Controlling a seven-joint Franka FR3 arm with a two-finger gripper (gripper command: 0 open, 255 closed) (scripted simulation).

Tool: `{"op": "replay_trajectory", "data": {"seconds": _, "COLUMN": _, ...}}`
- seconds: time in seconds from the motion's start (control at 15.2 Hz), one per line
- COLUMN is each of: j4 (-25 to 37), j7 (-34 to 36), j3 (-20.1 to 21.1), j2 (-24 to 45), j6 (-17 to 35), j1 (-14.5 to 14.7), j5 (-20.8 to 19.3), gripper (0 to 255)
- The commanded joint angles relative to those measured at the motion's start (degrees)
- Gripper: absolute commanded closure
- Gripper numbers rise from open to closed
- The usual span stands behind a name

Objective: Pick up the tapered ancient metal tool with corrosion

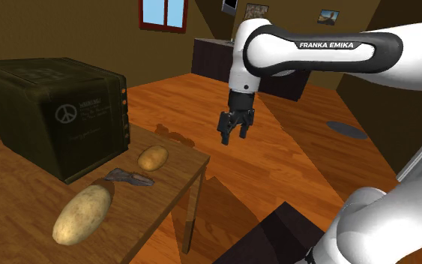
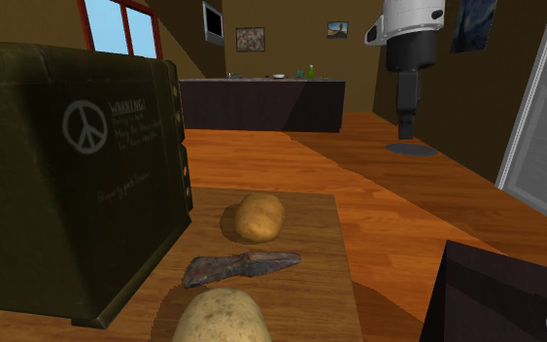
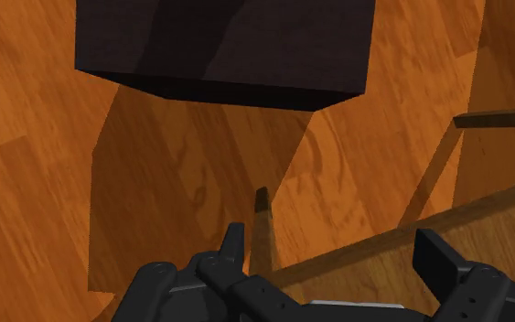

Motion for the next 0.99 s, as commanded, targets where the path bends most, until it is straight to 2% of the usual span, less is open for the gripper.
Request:
{"op": "replay_trajectory", "data": {"seconds": 0.0, "j4": 2.88, "j7": 0.21, "j3": 1.40, "j2": 4.34, "j6": 1.34, "j1": 0.80, "j5": -0.14, "gripper": 0}}
{"op": "replay_trajectory", "data": {"seconds": 0.46, "j4": 13.92, "j7": 1.36, "j3": 5.81, "j2": 18.82, "j6": 3.78, "j1": 3.62, "j5": -2.31, "gripper": 0}}
{"op": "replay_trajectory", "data": {"seconds": 0.92, "j4": 28.07, "j7": 3.06, "j3": 9.32, "j2": 34.02, "j6": 3.29, "j1": 7.56, "j5": -6.70, "gripper": 0}}
